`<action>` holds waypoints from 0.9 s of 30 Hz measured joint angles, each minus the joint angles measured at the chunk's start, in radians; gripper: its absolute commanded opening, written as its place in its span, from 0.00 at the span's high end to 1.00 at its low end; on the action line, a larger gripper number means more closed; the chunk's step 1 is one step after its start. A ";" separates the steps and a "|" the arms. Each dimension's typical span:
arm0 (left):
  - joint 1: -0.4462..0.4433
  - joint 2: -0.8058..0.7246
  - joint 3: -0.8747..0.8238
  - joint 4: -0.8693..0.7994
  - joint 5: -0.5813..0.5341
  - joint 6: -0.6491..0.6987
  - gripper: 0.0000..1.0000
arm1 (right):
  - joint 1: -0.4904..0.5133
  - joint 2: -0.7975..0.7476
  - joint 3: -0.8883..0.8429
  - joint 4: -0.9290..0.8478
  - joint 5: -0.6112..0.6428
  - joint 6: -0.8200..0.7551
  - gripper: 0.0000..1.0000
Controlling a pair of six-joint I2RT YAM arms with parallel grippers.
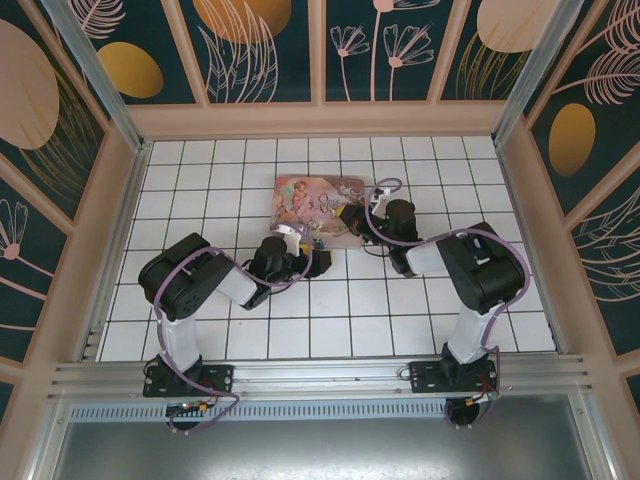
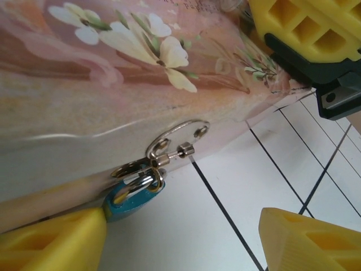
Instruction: Unlock a padlock with a key
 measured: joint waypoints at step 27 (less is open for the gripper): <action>0.000 0.063 0.069 0.041 0.065 -0.036 0.25 | 0.000 0.011 0.000 0.009 0.008 0.003 1.00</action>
